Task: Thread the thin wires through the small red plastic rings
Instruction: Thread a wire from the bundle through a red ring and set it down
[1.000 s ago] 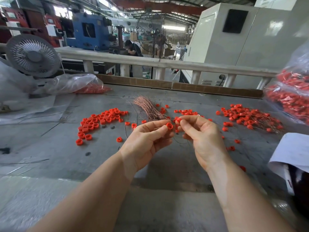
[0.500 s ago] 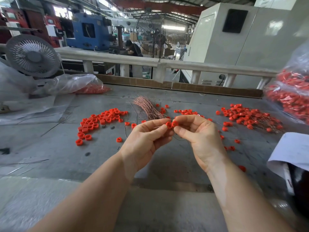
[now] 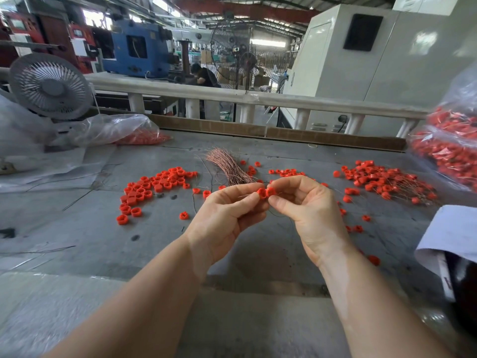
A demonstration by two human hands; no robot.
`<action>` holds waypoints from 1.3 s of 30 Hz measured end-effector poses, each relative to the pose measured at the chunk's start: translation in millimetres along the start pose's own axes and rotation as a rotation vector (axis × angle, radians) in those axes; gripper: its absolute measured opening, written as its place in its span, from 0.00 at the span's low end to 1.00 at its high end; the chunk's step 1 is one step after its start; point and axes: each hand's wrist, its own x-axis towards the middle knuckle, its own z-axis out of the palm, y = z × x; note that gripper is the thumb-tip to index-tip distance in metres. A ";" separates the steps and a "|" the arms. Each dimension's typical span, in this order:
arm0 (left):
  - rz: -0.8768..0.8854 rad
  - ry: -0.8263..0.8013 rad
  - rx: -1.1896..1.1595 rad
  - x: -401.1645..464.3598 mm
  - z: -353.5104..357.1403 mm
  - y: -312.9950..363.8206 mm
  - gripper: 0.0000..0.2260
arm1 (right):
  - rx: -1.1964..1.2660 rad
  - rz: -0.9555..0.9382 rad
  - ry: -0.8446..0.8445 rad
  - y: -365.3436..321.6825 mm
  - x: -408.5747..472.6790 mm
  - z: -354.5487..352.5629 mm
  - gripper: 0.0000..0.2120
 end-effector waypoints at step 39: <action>0.009 0.013 -0.026 -0.1 -1.0 -0.3 0.07 | -0.075 0.005 0.082 2.3 0.5 -0.4 0.08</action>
